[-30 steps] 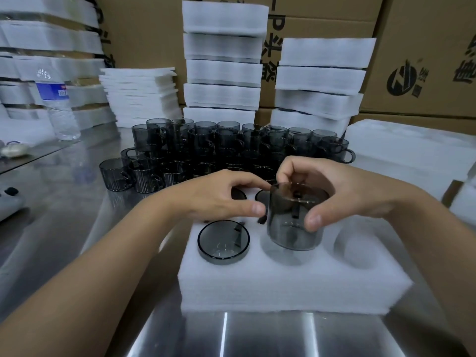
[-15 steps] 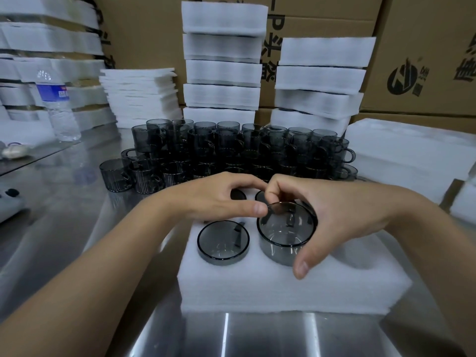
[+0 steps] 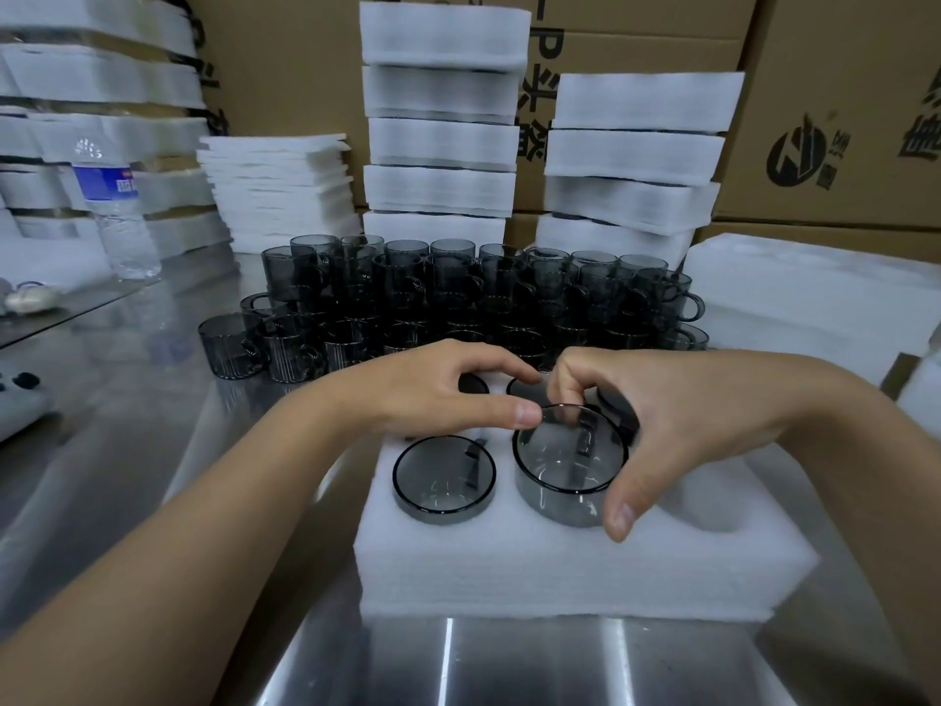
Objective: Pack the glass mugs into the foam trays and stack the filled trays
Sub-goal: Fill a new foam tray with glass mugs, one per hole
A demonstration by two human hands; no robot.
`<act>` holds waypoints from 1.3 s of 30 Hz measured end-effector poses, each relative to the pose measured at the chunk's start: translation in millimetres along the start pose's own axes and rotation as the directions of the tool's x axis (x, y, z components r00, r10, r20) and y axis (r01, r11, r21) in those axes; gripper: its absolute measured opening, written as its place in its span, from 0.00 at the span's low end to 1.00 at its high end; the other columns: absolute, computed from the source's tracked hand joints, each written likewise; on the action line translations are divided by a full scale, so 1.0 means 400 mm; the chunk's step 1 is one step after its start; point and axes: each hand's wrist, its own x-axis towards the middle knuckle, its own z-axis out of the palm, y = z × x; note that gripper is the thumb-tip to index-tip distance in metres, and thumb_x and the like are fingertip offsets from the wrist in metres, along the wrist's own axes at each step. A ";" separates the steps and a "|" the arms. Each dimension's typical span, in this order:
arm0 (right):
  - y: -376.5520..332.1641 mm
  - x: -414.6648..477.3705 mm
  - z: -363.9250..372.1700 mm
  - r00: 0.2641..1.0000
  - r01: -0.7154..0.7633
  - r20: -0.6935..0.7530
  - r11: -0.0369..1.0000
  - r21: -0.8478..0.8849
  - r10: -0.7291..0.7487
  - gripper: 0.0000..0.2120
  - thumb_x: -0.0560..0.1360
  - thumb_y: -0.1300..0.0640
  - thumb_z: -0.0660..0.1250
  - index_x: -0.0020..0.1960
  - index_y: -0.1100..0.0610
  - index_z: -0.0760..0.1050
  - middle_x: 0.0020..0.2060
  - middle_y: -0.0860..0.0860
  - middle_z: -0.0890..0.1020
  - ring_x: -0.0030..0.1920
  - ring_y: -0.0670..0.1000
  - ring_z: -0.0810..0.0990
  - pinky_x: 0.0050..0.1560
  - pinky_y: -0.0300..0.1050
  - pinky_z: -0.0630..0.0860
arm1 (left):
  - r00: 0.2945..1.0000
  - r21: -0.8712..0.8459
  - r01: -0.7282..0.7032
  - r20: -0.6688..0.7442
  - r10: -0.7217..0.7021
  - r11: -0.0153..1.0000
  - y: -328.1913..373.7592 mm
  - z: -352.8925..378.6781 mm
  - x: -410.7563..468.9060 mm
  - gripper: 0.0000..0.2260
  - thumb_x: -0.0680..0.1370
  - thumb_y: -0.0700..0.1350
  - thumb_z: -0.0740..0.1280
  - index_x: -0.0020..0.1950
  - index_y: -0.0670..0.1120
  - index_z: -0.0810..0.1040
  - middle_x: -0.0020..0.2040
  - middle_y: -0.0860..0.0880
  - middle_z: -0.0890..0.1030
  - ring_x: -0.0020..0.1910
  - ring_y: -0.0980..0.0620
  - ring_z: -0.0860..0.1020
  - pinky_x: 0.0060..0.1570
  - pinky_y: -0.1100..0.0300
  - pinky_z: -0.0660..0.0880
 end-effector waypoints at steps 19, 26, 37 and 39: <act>0.061 0.004 -0.024 0.994 0.075 -0.100 0.967 0.245 -0.052 0.36 0.58 0.33 0.73 0.63 0.41 0.70 0.62 0.37 0.75 0.66 0.38 0.70 0.68 0.43 0.68 | 1.000 -0.008 -0.030 -0.004 0.030 1.000 -0.008 0.000 0.004 0.23 0.61 0.73 0.62 0.55 0.72 0.71 0.60 0.67 0.75 0.61 0.68 0.71 0.61 0.62 0.66; 0.101 0.002 -0.033 0.990 -0.143 0.032 0.981 0.132 0.140 0.51 0.54 0.27 0.69 0.72 0.42 0.60 0.70 0.37 0.66 0.67 0.34 0.66 0.69 0.39 0.64 | 0.999 -0.030 -0.036 0.003 0.036 0.999 -0.015 -0.002 0.006 0.28 0.61 0.72 0.64 0.60 0.70 0.68 0.63 0.66 0.73 0.63 0.67 0.70 0.65 0.61 0.67; 0.107 0.012 -0.031 0.978 -0.203 0.070 0.978 0.056 0.199 0.54 0.52 0.23 0.67 0.74 0.37 0.55 0.68 0.35 0.68 0.69 0.37 0.64 0.72 0.44 0.61 | 0.999 -0.061 -0.026 0.038 0.028 0.998 -0.015 -0.006 0.003 0.32 0.59 0.70 0.68 0.62 0.69 0.68 0.62 0.68 0.73 0.60 0.68 0.72 0.61 0.65 0.69; 0.110 0.011 -0.030 0.974 -0.219 0.080 0.973 0.071 0.213 0.51 0.54 0.27 0.70 0.73 0.34 0.56 0.68 0.31 0.65 0.69 0.35 0.63 0.68 0.39 0.64 | 0.999 -0.055 -0.007 0.043 0.009 0.998 -0.014 -0.004 0.002 0.32 0.58 0.70 0.70 0.62 0.70 0.68 0.60 0.70 0.73 0.59 0.69 0.72 0.58 0.65 0.70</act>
